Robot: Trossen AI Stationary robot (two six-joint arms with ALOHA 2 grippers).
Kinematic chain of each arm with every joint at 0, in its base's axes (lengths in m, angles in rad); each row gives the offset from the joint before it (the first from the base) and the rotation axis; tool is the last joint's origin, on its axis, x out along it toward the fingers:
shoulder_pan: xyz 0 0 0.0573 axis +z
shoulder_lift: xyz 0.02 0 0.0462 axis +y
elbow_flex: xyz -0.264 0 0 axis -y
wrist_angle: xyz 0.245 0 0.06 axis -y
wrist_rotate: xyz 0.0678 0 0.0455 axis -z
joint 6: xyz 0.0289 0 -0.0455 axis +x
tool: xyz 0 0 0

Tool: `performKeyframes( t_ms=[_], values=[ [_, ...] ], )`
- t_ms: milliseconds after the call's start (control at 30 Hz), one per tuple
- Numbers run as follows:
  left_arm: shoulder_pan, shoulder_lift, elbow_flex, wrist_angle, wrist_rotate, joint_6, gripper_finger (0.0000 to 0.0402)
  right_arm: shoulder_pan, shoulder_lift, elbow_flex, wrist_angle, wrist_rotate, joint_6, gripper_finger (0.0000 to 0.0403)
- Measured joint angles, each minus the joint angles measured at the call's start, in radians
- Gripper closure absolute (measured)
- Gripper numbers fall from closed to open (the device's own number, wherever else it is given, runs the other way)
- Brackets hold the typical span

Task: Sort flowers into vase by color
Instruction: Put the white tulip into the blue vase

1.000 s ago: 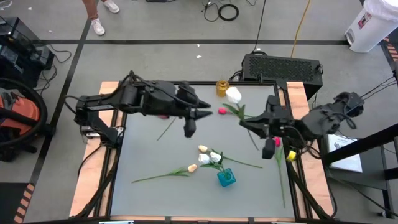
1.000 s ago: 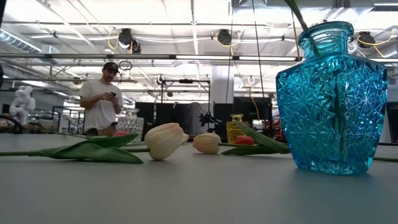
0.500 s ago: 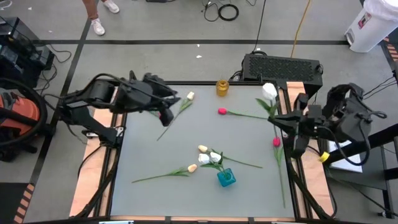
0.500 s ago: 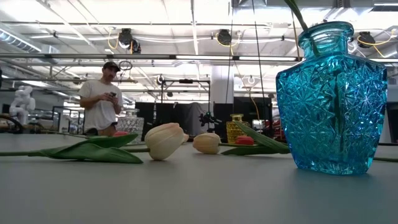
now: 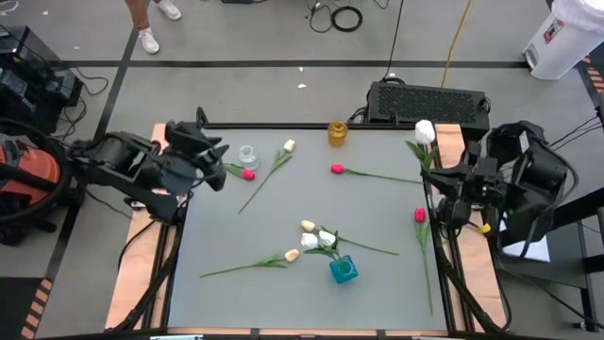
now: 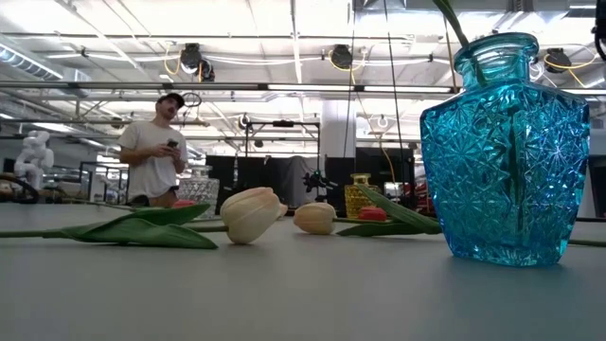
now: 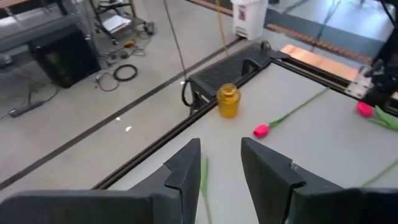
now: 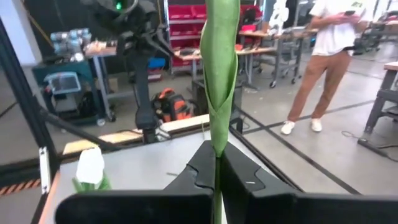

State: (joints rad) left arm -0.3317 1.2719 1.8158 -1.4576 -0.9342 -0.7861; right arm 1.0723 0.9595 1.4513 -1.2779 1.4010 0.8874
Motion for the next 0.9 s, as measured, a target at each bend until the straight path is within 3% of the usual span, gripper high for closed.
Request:
performKeyframes(
  t_ms=[233,400,600,767,900],
  values=[
    [-0.064,-0.058,-0.199,0.002,-0.074,-0.203,0.0278,0.032,-0.002,-0.185,0.076,0.038,0.204,0.0402],
    [-0.095,-0.068,-0.323,0.006,-0.118,-0.356,0.0278,0.035,-0.001,-0.323,0.253,0.041,0.229,0.0402],
    [-0.112,-0.069,-0.430,0.034,-0.168,-0.533,0.0278,0.030,0.002,-0.427,0.579,0.044,0.041,0.0402],
    [-0.112,-0.069,-0.481,0.123,-0.170,-0.543,0.0278,-0.002,0.028,-0.436,0.782,0.020,-0.149,0.0402],
    [-0.112,-0.068,-0.498,0.169,-0.170,-0.542,0.0278,-0.055,0.055,-0.436,0.918,-0.079,-0.280,0.0402]
  ],
)
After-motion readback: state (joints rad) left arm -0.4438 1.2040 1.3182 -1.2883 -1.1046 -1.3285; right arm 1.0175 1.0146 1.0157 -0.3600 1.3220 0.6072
